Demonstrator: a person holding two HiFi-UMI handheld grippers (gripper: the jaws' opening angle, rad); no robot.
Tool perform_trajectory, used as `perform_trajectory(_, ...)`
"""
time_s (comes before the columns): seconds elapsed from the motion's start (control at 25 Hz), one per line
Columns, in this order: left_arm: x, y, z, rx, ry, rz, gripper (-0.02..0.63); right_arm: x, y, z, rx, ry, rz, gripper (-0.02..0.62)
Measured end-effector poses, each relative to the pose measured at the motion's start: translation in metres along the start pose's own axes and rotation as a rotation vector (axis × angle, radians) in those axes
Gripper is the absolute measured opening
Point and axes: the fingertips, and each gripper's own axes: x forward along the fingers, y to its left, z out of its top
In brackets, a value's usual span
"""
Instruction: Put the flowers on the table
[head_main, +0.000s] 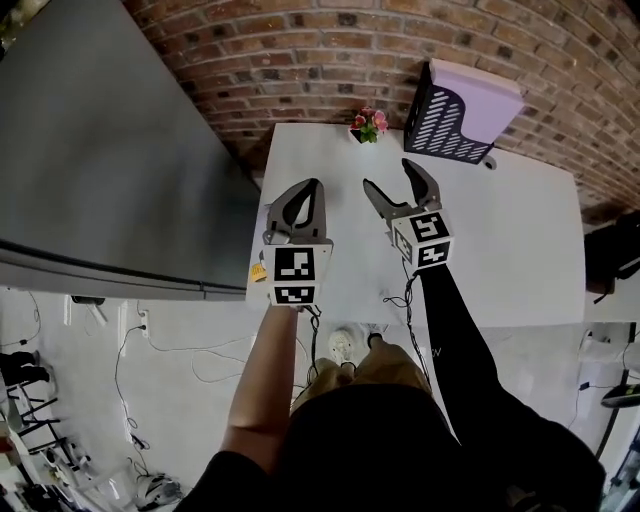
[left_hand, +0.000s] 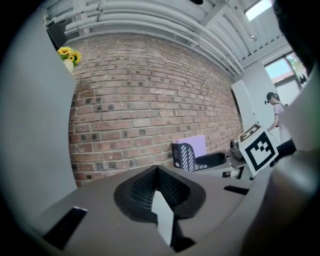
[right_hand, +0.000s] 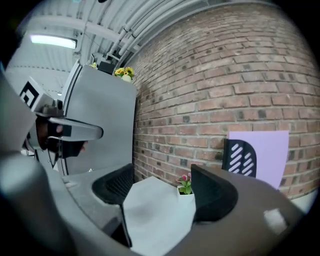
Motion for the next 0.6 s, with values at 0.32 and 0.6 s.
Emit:
perform_trajectory(0.32, -0.044, -0.012, 0.022, 0.018, -0.041, -0.030, 0.008, -0.066, 0.034, 0.055, -0.026, -0.082, -0.046, 0.354)
perform_trajectory(0.6, -0.075, -0.011, 0.034, -0.001, -0.079, -0.020, 0.008, -0.093, 0.058, 0.080, -0.060, -0.123, -0.039, 0.354)
